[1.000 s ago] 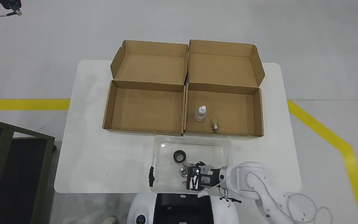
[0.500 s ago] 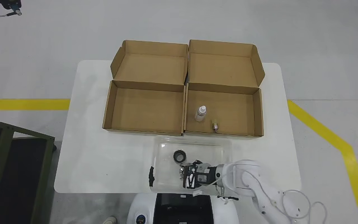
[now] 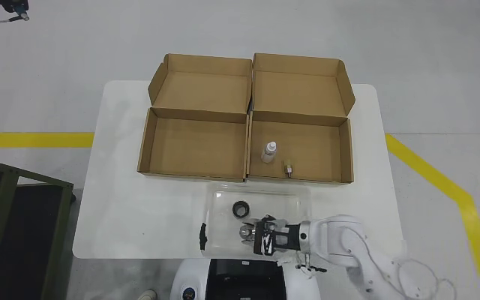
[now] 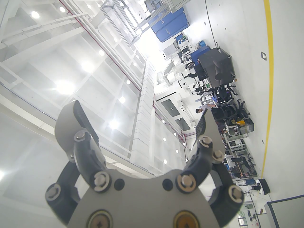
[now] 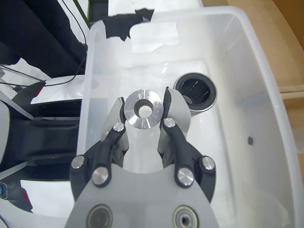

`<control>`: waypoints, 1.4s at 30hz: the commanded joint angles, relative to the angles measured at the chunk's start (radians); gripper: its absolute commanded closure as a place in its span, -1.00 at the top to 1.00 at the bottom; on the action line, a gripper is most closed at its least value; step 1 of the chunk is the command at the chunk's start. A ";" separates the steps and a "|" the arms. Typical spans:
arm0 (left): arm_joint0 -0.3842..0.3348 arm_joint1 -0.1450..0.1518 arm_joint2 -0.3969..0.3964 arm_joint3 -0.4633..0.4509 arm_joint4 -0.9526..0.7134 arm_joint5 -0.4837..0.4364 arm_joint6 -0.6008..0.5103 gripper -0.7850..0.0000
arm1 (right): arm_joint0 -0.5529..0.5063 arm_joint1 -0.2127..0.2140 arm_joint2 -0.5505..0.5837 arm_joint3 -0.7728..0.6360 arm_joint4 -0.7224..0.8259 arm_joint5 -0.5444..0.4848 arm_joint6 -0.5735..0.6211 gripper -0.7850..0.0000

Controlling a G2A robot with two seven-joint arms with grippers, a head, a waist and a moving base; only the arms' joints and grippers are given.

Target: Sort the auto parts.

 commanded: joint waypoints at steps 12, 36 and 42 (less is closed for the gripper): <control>0.000 0.000 0.000 0.000 0.000 0.000 0.000 1.00 | -0.066 0.014 0.153 -0.152 0.339 0.104 -0.110 -1.00; 0.000 0.000 0.000 0.000 0.000 0.000 0.000 1.00 | -0.161 0.018 0.329 -0.179 0.792 0.129 -0.260 -1.00; 0.000 0.000 0.000 0.000 0.000 0.000 0.000 1.00 | -0.161 0.018 0.329 -0.179 0.792 0.129 -0.260 -1.00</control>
